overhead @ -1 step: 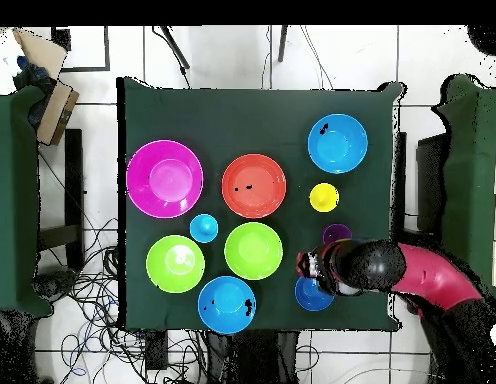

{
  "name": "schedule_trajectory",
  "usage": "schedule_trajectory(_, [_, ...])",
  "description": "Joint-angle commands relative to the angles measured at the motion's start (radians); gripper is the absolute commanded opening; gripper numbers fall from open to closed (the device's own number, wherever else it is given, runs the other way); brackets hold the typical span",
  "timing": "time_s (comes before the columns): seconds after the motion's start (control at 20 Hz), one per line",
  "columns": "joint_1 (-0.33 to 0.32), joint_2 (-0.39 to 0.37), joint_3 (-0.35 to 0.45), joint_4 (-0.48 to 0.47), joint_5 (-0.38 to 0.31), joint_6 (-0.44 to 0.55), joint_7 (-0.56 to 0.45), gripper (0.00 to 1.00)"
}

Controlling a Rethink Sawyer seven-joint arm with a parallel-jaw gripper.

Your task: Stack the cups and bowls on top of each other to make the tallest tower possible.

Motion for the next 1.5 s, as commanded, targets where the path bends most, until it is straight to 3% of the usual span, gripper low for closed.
schedule_trajectory(0.05, [-0.002,0.092,0.055,-0.08,-0.098,0.085,-0.265,1.0])
schedule_trajectory(1.5, [-0.036,0.151,0.104,-0.177,-0.139,0.19,-0.308,1.0])
